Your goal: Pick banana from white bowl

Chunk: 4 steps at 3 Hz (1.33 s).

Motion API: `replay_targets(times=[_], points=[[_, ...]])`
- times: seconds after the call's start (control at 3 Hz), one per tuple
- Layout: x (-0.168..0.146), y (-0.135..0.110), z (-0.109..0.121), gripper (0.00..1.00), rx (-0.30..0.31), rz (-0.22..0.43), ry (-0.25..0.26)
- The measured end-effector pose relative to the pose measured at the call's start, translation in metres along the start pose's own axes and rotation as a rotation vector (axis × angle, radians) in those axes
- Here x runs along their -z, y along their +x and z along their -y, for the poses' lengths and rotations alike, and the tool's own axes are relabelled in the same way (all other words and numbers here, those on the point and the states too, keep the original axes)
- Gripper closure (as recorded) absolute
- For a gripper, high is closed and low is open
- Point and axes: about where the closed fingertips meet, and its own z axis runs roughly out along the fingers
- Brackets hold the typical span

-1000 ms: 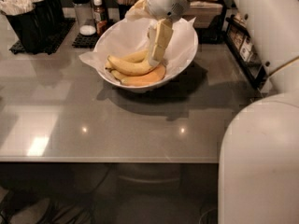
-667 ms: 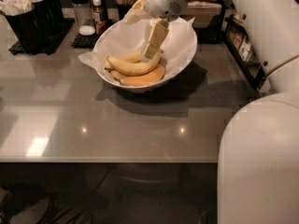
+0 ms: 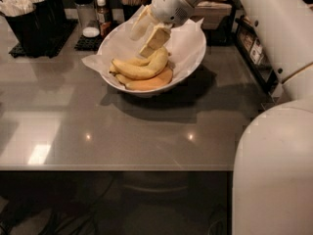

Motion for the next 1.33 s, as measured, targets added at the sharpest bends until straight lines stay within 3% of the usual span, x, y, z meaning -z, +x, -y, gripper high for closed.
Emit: replay_targets(times=[0.33,1.33], points=[[-0.020,0.010,-0.001,0.35,-0.029,0.044,-0.021],[-0.064,0.028,0.005,0.36,-0.060,0.120,-0.068]])
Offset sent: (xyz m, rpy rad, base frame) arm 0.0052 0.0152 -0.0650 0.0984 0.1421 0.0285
